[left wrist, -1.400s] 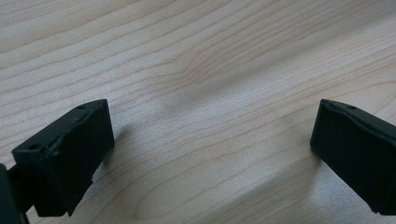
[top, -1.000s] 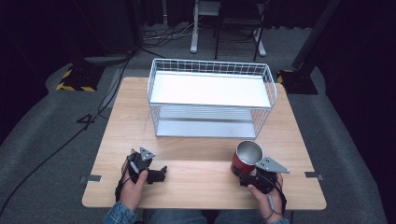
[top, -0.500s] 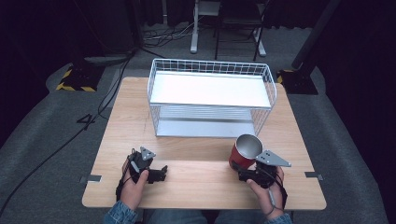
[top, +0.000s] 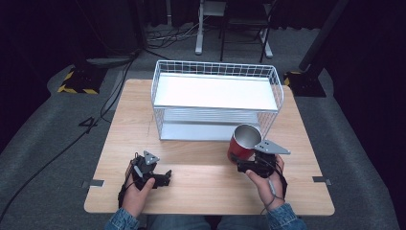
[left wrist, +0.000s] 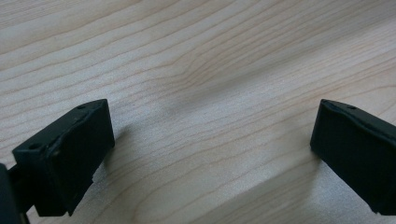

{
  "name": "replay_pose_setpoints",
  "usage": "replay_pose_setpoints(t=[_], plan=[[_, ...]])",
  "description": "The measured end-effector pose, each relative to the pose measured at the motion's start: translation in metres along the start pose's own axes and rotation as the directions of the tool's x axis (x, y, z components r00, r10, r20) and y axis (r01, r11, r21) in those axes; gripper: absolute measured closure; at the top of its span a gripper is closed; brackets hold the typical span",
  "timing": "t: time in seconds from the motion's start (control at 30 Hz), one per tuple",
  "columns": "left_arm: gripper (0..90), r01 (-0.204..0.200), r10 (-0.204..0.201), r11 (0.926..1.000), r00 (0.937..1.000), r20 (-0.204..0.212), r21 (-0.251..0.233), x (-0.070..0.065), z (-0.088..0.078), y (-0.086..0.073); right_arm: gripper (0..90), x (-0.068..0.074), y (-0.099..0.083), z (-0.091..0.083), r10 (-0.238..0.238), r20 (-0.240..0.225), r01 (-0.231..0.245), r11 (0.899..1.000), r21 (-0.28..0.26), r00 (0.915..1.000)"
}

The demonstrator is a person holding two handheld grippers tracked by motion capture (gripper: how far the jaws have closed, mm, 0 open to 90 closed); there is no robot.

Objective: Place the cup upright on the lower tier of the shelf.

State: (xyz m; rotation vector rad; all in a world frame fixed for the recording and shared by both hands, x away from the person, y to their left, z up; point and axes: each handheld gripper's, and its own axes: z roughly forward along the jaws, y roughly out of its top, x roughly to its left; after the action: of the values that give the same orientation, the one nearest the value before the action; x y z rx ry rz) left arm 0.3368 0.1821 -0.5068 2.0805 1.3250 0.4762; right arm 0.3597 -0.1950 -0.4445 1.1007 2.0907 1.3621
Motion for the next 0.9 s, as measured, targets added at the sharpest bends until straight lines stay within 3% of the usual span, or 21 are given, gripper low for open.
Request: replay_pose_setpoints(t=[0.4, 0.9], plan=[[0.0, 0.002, -0.002, 1.0, 1.0, 0.0, -0.001, 0.0, 0.0, 0.0, 16.1, -0.002, 0.021, 0.031, 0.01, -0.036, -0.009, 1.0, 0.018, 0.9993], [0.0, 0.002, -0.002, 1.0, 1.0, 0.0, 0.0, 0.0, 0.0, 0.0, 16.1, 0.0, 0.031, 0.069, 0.023, -0.047, -0.02, 0.999, 0.048, 0.9986]])
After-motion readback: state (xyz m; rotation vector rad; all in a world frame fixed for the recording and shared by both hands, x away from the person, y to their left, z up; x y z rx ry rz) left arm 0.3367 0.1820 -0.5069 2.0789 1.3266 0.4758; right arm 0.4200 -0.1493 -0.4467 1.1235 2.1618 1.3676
